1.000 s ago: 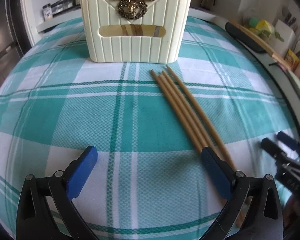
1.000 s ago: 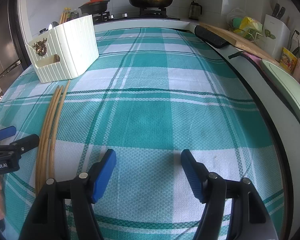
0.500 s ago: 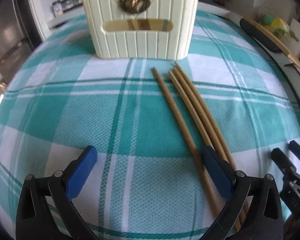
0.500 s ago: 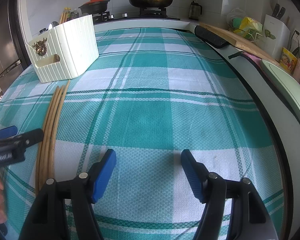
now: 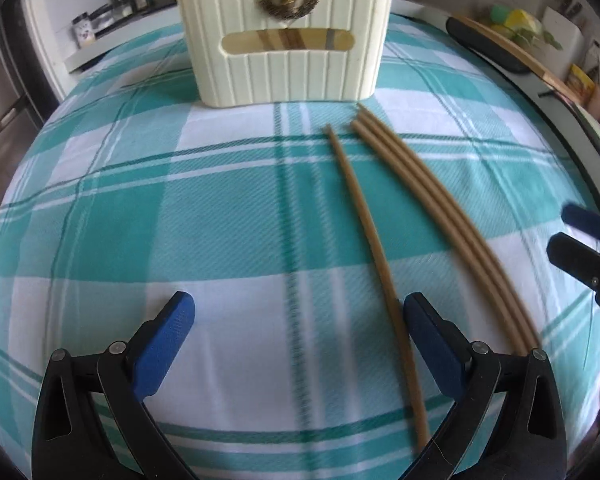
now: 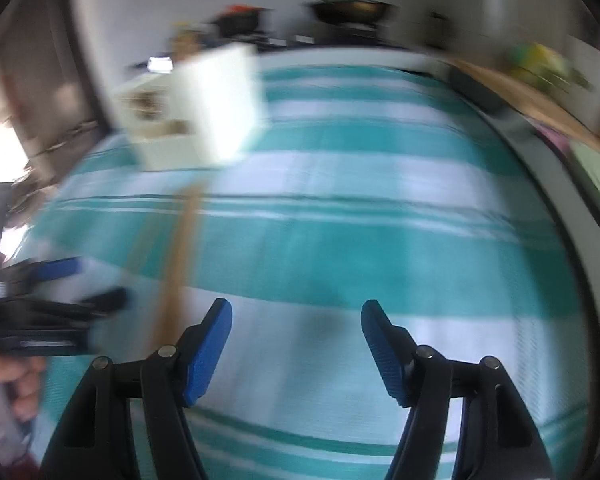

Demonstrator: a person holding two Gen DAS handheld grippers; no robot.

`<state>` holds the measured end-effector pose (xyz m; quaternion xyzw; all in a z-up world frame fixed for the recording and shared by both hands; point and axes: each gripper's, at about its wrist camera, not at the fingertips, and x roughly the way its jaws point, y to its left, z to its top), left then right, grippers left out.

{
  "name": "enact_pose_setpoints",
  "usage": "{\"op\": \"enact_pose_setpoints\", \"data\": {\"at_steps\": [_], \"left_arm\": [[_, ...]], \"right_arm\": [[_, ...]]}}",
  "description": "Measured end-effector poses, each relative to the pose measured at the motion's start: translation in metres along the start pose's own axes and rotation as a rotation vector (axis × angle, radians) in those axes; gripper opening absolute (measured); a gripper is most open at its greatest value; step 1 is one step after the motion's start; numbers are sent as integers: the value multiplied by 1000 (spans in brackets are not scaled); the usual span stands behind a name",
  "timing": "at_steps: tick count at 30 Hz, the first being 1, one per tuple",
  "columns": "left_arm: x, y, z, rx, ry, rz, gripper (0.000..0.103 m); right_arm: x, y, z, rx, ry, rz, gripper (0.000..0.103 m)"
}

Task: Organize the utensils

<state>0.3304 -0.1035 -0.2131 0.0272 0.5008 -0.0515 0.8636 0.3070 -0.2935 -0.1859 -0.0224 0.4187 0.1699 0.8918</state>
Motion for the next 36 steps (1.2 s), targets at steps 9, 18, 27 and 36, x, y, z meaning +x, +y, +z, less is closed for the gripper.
{"op": "enact_pose_setpoints", "data": {"at_steps": [9,18,27,36], "left_arm": [[-7,16,-13,49,-10,-7,103],[-8,21,-16,44,-49,-8,103],[-9,29,-20,25,-74,-1,103],[-9,38,-18,-11,-92,49,103]], "right_arm": [[45,41,20,-118,205,96,20],[44,37,16,-20,221,62,23],[44,37,36,-22,207,83,19],[62,52,35,-110,261,-46,7]]}}
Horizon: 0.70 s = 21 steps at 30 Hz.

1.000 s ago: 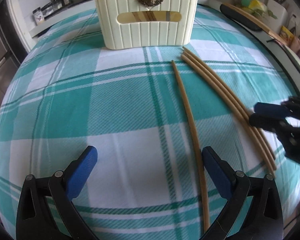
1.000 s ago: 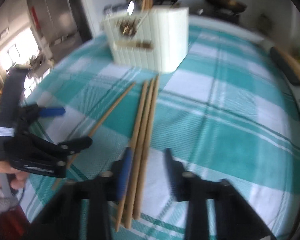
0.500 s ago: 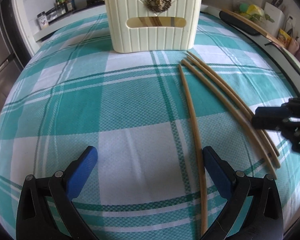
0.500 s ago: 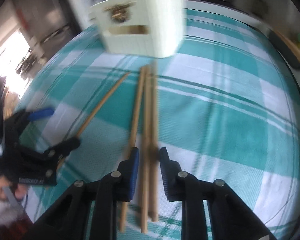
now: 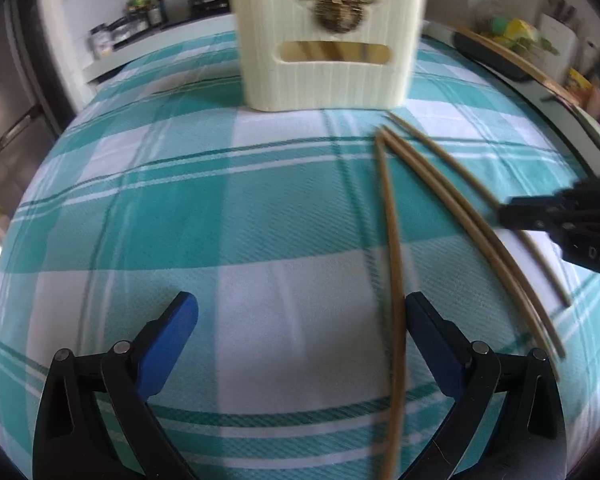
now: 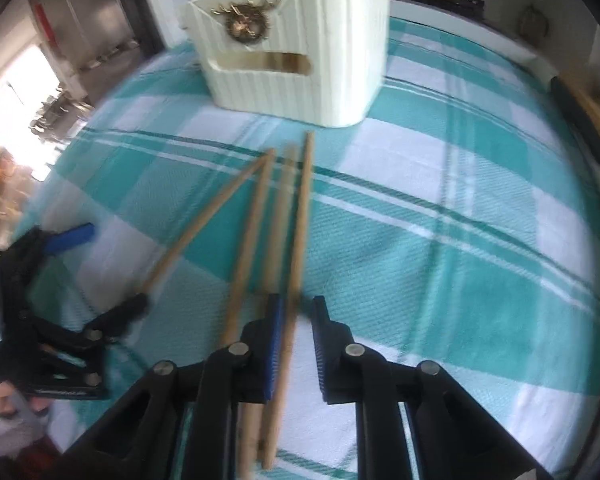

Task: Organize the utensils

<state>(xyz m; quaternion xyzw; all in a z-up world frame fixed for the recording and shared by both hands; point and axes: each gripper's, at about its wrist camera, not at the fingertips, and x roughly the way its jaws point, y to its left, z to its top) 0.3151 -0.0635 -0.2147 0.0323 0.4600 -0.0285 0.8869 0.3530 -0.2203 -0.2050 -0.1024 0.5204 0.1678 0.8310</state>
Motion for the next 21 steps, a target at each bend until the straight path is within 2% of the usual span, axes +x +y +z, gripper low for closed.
{"op": "enact_pose_setpoints", "data": {"at_steps": [4,7,10,11,12,14,18,20,21], "left_arm": [[0,25,-1,-52,1,50,103],[0,55,-4,-114,11,68,103],[1,70,-4,-129,17,39,103],[2,71,-3,-107,20,25,103],[3,69,-3,-83,22,16,103],[4,61,-2,-1,29,-37,103],[1,45,-7,120,12,-113,103],[1,45,-7,118,13,-121,103],[1,45,-7,121,14,-123,103]], "right_arm": [[-8,-17,-16,117,-36,-29,7],[-20,-26,-42,164,-68,-107,7],[-29,-30,-57,162,-105,-161,10],[-32,-32,-61,159,-130,-145,17],[-31,-34,-63,158,-133,-131,41],[-26,-39,-65,143,-116,-119,69],[-25,-44,-70,107,-160,-114,73],[-24,-48,-72,131,-182,-109,84],[-24,-49,-75,137,-188,-109,86]]}}
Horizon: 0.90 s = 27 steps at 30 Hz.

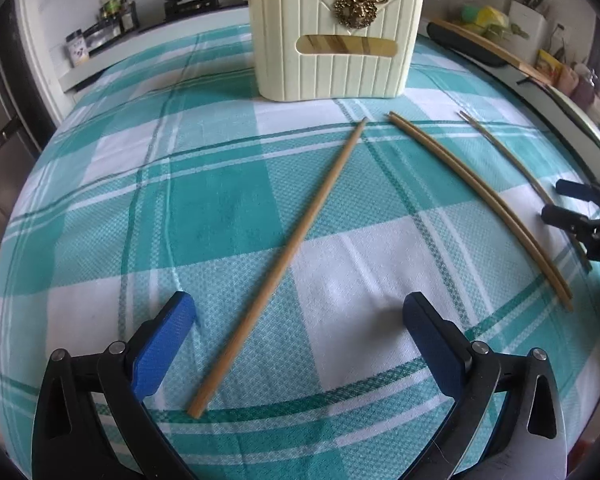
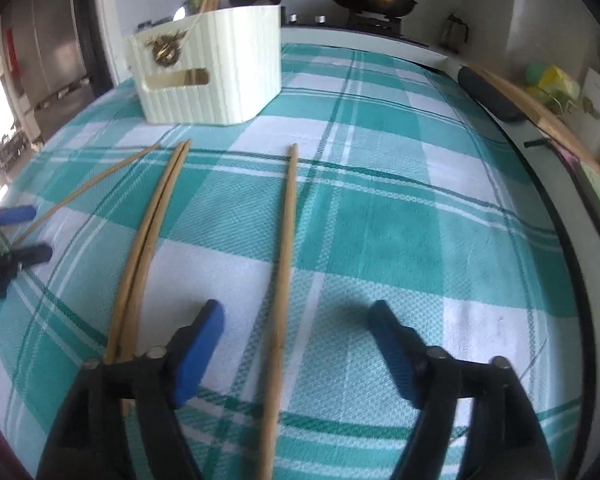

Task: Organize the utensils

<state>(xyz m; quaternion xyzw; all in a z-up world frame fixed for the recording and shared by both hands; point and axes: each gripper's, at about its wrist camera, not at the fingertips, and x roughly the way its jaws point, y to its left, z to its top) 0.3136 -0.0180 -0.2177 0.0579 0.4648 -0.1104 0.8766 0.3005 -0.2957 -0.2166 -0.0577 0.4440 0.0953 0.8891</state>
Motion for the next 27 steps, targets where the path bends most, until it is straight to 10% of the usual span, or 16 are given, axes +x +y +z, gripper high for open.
{"op": "enact_pose_setpoints", "data": {"at_steps": [18,23,27], "left_arm": [[-2,1,-1,35,-14,-24,103],[1,1,13,66,109,-60,102],[-6,4,42,130,122,-145,102]], "right_arm": [[8,-8,4,-34,27,28,103],[16,-9,21,-43,168,23,103],[12,-9,35,-60,251,79,76]]}}
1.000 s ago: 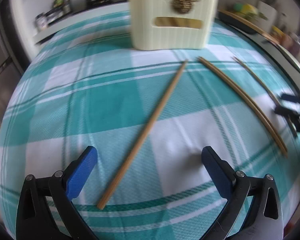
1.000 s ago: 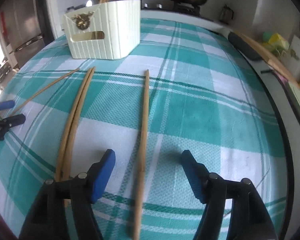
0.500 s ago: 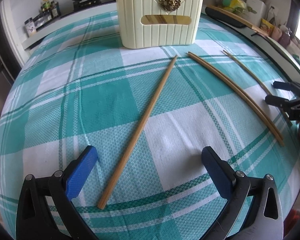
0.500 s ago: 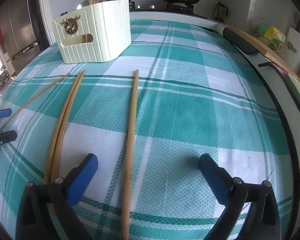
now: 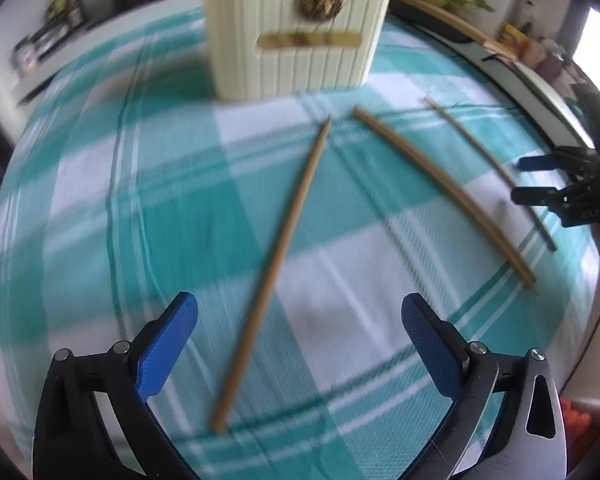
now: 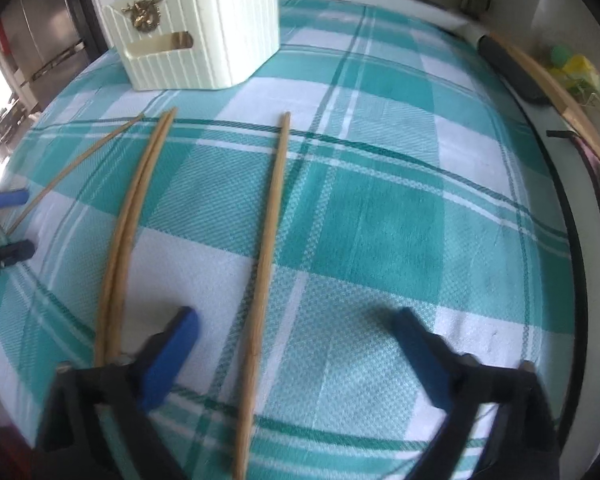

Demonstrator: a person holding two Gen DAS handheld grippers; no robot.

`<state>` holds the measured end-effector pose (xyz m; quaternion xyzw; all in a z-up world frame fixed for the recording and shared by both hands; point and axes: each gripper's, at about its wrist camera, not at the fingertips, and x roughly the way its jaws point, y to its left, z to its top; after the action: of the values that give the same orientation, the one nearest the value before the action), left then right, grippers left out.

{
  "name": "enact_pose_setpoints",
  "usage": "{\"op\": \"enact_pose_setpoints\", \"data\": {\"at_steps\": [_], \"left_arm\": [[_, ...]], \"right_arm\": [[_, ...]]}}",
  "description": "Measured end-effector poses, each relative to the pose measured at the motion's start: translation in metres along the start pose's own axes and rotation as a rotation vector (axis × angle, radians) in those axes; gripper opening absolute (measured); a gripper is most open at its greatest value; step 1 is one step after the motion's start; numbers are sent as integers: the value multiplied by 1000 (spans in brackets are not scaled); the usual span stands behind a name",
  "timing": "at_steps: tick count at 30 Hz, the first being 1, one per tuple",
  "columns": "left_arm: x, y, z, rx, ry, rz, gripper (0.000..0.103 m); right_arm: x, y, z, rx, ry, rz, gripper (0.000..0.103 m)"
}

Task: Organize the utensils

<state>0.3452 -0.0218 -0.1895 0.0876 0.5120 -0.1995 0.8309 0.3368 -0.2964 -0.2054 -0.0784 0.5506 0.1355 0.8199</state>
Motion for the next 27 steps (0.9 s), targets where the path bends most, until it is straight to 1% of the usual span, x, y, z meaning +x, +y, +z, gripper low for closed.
{"op": "enact_pose_setpoints", "data": {"at_steps": [1,2,3,5,7,8,9,11,12,13,14,15,16,18,21,23,24,27], "left_arm": [[1,-1,11,31,11,10,102],[5,-3,22,62,24,13,102],[9,-5,30,82,33,11,102],[25,-7,48,107,66,21,98],[42,-6,62,105,108,26,78],[48,-6,67,102,125,20,74],[54,-6,73,96,135,13,70],[58,-10,83,99,121,16,63],[60,-13,89,107,109,18,47],[61,-16,93,113,98,17,23],[63,-17,97,116,94,6,10],[64,-18,100,113,95,0,5],[63,-18,102,101,87,3,4],[50,-12,103,69,36,-12,4],[8,2,96,-4,-82,-47,4],[-30,12,86,-42,-172,-74,4],[-46,16,81,-52,-204,-81,4],[-99,22,59,-71,-322,-103,4]], "right_arm": [[-1,-1,6,2,19,37,73],[-1,-3,13,9,38,73,67],[0,-4,18,14,49,88,63],[8,-5,36,9,76,93,58],[17,-5,50,-5,86,75,54],[23,-5,60,-3,94,67,51],[26,-5,68,-1,88,66,51],[34,-3,88,0,80,70,50],[38,-2,96,-2,74,65,47],[43,1,106,-10,69,51,44],[46,4,115,-23,60,19,27],[49,5,122,-20,58,2,7],[51,1,128,21,59,23,6],[48,-4,132,77,41,41,6],[16,-5,125,98,-65,61,6],[-23,-2,117,91,-159,94,6],[-41,1,110,80,-195,102,6],[-102,15,84,19,-314,110,6]]}}
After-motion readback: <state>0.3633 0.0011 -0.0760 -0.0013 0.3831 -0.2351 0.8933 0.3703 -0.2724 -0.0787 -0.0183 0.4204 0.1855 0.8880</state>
